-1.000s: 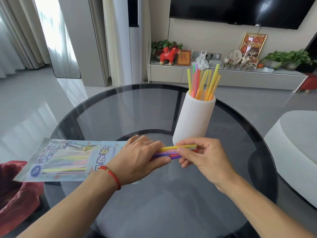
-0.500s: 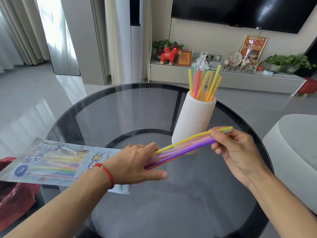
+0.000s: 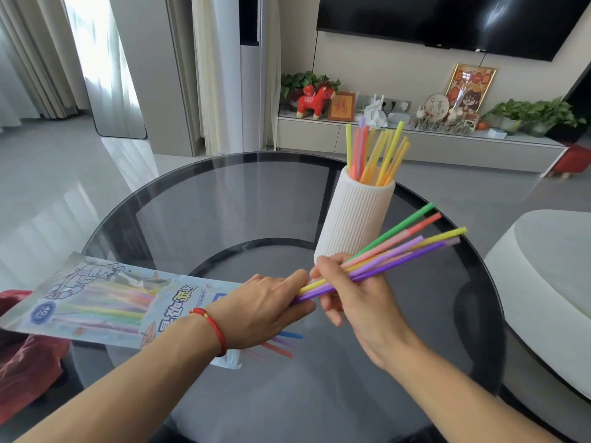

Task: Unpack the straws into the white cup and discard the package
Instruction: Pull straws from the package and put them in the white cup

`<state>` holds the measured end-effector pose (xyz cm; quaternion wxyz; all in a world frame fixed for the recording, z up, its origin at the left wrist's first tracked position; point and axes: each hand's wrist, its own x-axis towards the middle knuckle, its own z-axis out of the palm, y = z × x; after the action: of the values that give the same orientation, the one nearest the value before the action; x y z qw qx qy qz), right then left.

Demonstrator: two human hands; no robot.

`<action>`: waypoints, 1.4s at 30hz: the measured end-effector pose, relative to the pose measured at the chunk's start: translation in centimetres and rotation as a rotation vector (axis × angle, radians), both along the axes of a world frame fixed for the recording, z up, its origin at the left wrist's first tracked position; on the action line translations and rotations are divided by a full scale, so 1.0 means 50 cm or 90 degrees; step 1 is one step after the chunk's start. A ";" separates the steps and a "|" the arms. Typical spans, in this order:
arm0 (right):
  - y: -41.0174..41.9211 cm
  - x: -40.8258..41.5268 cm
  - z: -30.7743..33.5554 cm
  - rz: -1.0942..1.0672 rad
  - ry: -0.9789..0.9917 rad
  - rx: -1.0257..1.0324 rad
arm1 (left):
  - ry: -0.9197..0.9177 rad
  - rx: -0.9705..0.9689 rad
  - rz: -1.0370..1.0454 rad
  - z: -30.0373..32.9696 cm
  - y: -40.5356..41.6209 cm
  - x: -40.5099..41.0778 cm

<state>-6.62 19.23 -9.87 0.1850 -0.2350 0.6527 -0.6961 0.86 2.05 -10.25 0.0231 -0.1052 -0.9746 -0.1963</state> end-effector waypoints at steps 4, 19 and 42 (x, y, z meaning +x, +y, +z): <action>0.019 -0.017 0.047 -0.134 0.154 0.053 | -0.042 0.003 0.033 -0.005 -0.020 0.002; 0.081 -0.058 0.102 -0.227 0.446 0.192 | -0.050 -0.051 0.021 -0.021 -0.024 -0.012; 0.075 -0.074 0.034 -0.040 0.370 0.411 | -0.039 -0.008 0.041 -0.029 -0.027 -0.008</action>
<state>-10.31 22.98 -8.17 0.0360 -0.3312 0.8686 -0.3667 0.44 0.70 -11.68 -0.0014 -0.0678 -0.9789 -0.1926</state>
